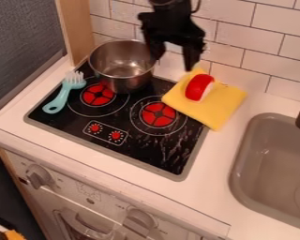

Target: Move the red object to the left burner

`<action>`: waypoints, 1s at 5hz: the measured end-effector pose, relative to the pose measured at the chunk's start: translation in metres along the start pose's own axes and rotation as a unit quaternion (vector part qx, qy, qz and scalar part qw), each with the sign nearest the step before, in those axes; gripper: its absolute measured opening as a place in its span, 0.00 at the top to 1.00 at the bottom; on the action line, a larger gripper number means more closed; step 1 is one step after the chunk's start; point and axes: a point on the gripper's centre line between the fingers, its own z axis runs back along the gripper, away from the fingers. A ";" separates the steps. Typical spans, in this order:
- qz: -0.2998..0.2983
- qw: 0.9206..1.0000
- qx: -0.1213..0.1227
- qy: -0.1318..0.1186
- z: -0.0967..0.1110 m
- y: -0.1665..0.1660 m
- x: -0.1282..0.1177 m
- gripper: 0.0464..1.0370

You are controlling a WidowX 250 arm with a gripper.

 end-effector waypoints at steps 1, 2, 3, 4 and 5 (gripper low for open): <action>-0.004 1.000 -0.007 0.017 -0.018 -0.012 0.011 0.04; -0.007 0.999 -0.016 0.047 -0.040 -0.019 0.008 0.04; -0.014 0.997 -0.017 0.074 -0.055 -0.028 0.008 0.04; -0.012 0.996 -0.013 0.092 -0.063 -0.031 0.008 0.04; -0.005 0.994 -0.013 0.107 -0.073 -0.030 0.005 0.09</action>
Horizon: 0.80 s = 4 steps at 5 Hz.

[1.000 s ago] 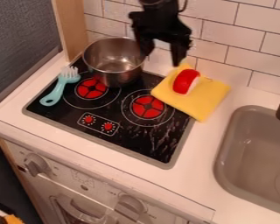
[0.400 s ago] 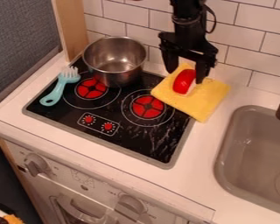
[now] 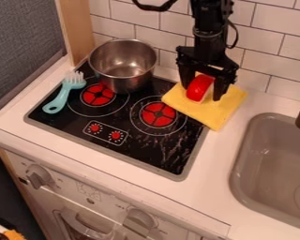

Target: Move the red object to the left burner

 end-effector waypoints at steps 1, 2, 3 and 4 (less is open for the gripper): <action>0.007 1.000 0.000 0.005 -0.004 0.001 -0.002 0.37; 0.003 1.000 0.000 0.007 -0.004 0.001 -0.002 0.45; 0.000 1.000 0.012 0.011 -0.002 0.004 -0.005 0.45; -0.012 0.999 0.017 -0.048 0.050 0.008 -0.010 0.45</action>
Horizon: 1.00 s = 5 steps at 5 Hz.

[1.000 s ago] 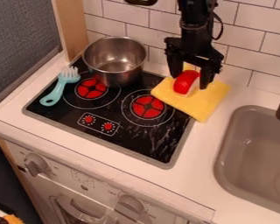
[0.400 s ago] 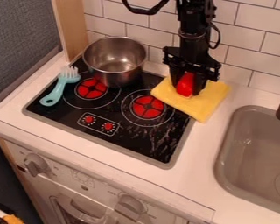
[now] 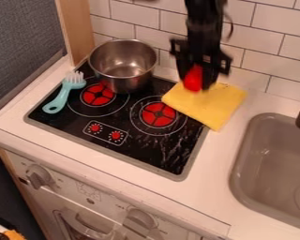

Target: Move the red object to the left burner

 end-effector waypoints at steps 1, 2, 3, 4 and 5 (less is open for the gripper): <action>0.007 1.000 -0.022 -0.011 0.024 0.031 -0.035 0.45; 0.003 1.000 -0.030 0.007 0.030 0.048 -0.070 0.45; -0.001 1.000 -0.019 0.023 0.034 0.067 -0.104 0.45; 0.006 0.999 0.005 0.033 0.025 0.085 -0.129 0.45; 0.024 0.997 0.043 0.054 0.017 0.100 -0.149 0.45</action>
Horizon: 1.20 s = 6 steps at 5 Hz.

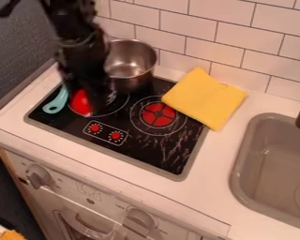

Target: Move the red object to the left burner

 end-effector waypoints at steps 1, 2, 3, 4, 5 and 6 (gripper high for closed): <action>0.020 1.000 0.014 0.002 -0.009 0.011 -0.005 0.45; 0.028 0.999 0.007 0.017 -0.029 0.016 -0.009 0.45; 0.032 0.999 0.000 0.033 -0.042 0.020 -0.009 0.45; 0.031 0.999 -0.003 0.036 -0.042 0.020 -0.008 0.37; 0.020 0.999 -0.005 0.029 -0.033 0.018 -0.007 0.09; 0.010 1.000 0.007 -0.009 -0.001 0.016 -0.005 0.03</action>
